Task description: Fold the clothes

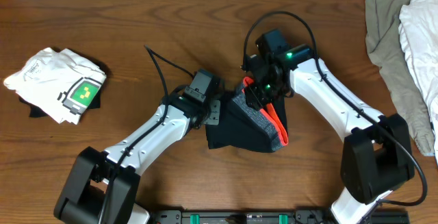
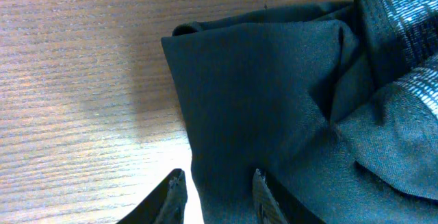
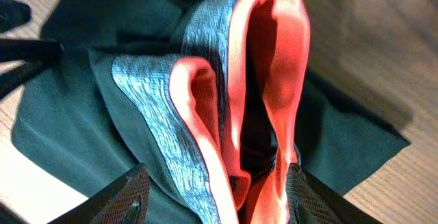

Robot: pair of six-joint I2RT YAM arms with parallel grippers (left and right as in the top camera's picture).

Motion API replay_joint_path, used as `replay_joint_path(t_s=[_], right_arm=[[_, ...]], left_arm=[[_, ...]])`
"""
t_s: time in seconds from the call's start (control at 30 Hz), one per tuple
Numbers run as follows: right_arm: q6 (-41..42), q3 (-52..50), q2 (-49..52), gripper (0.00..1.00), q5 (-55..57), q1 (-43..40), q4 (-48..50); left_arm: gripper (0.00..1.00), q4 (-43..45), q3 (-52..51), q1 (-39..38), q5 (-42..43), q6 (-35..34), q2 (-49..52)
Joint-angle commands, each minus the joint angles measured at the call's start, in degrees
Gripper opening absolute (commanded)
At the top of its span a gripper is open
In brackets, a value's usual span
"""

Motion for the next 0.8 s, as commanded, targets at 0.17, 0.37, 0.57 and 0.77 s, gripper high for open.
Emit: replay_joint_path(t_s=[0.17,0.37,0.57,0.77], right_arm=[[-0.02,1.81,-0.37,0.63,-1.57,1.51,-0.98],[0.0,0.28,-0.04,0.63,-1.27,1.99,-0.72],[0.04,-2.86,1.18,0.62,-1.27,2.03,1.84],[0.04,-3.19,2.27,0.6,-1.22,2.03,2.16]], left_arm=[[0.34,-0.15,-0.7,0.24,-0.24,-0.74,0.48],[0.34,-0.42,-0.7,0.24,-0.22,-0.74,0.48],[0.34,-0.59,-0.7,0.24,-0.22,-0.74,0.48],[0.35,-0.59,-0.7,0.24,-0.22,-0.74,0.48]])
